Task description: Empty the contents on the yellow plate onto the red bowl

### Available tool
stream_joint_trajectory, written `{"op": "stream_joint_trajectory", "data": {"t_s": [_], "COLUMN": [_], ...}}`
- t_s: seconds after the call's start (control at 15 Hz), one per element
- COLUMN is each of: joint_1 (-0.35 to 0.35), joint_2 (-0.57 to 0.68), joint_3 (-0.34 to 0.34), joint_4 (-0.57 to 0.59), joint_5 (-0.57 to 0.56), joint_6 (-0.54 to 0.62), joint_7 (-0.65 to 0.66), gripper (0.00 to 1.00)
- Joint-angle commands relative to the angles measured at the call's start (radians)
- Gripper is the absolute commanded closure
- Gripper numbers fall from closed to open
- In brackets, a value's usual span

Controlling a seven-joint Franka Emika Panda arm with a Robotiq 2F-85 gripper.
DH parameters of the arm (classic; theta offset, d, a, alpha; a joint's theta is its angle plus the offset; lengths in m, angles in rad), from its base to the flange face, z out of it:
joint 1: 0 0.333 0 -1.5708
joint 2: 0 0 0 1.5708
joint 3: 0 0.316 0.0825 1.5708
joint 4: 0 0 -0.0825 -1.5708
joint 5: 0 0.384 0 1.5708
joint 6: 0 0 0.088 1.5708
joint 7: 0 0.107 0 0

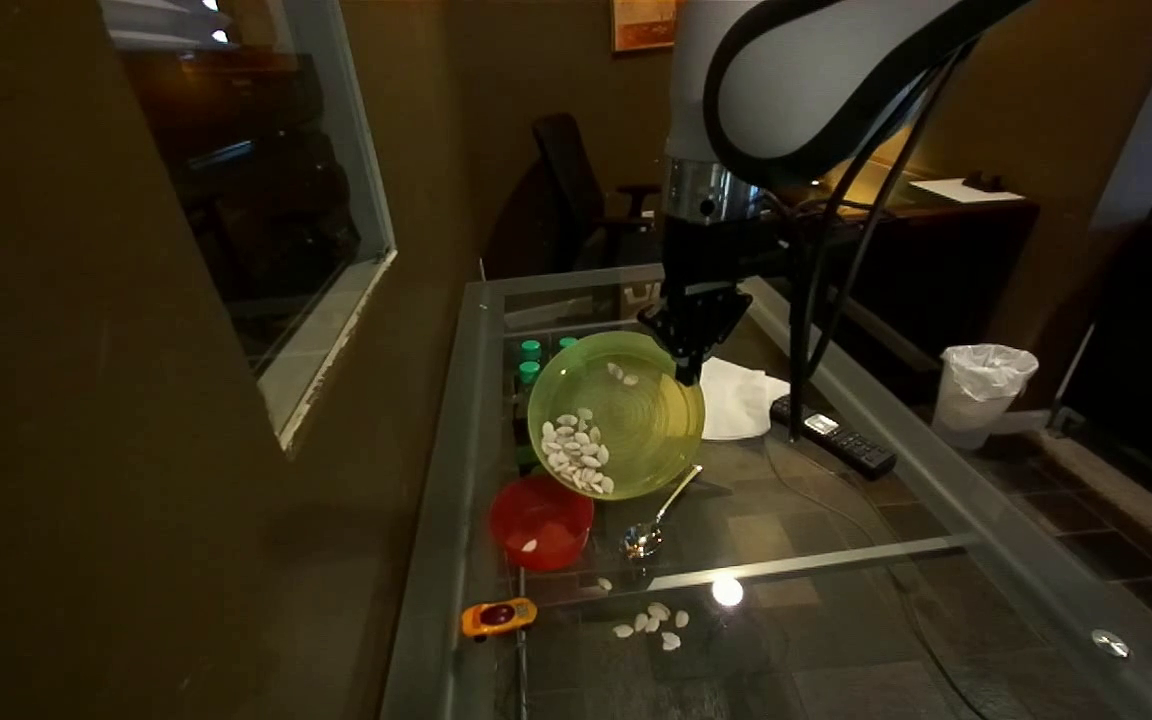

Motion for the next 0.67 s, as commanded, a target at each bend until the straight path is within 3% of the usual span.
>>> {"op": "stream_joint_trajectory", "data": {"t_s": [0.0, 0.6], "joint_1": [0.028, 0.089], "joint_2": [0.017, 0.035], "joint_3": [-0.029, -0.049], "joint_4": [0.024, 0.027], "joint_5": [-0.076, -0.201], "joint_6": [0.029, 0.06], "joint_7": [0.078, 0.222], "gripper": [0.99, 0.99]}}
